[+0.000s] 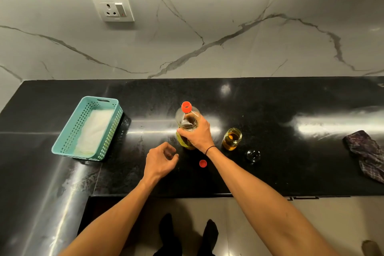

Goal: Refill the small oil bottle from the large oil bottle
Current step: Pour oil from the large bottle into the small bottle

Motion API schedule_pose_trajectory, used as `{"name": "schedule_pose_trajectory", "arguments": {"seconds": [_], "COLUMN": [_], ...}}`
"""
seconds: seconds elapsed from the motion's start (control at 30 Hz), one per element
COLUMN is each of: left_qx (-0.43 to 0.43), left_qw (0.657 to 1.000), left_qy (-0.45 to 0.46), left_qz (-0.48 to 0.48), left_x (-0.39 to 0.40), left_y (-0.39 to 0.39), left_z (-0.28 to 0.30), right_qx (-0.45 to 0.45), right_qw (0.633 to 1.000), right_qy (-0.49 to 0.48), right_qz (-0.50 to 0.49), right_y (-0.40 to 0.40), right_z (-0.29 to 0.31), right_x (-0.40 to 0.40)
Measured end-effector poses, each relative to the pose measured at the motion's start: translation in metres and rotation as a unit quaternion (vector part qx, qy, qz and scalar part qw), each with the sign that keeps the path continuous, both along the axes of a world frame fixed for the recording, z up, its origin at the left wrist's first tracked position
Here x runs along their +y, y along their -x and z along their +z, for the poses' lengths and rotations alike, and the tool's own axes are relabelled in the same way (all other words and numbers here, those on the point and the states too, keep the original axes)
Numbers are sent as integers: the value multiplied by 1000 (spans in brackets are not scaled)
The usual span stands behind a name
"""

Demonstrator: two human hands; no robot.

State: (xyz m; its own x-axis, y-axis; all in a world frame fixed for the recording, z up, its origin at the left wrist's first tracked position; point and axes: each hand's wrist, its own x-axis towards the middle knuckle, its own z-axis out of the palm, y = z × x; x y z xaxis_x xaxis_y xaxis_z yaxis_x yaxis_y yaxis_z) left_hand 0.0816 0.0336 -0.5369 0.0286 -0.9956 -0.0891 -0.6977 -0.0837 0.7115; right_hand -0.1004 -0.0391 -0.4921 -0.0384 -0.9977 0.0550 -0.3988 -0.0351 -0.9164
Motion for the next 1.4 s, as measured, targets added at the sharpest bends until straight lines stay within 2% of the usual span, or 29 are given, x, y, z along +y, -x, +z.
{"name": "schedule_pose_trajectory", "arguments": {"seconds": [0.27,0.47,0.63,0.93,1.17,1.4], "left_qx": [28,39,32,6,21,18], "left_qw": [999,996,988,979,988,993], "left_qy": [-16,-10,-28,-59,-51,-30], "left_qz": [-9,-82,-151,-193,-145,-110], "left_x": [-6,-29,-47,-56,-58,-60], "left_y": [23,76,126,192,195,187], "left_z": [-10,-5,1,-3,-10,-10], "right_qx": [9,42,65,104,107,156], "right_qw": [997,992,990,985,988,985], "right_qy": [76,116,111,63,24,4], "right_qz": [22,-2,-50,-121,-110,-76], "right_y": [23,80,138,229,234,236], "right_z": [49,82,86,68,51,39], "right_x": [-22,-36,-35,-4,10,11]}}
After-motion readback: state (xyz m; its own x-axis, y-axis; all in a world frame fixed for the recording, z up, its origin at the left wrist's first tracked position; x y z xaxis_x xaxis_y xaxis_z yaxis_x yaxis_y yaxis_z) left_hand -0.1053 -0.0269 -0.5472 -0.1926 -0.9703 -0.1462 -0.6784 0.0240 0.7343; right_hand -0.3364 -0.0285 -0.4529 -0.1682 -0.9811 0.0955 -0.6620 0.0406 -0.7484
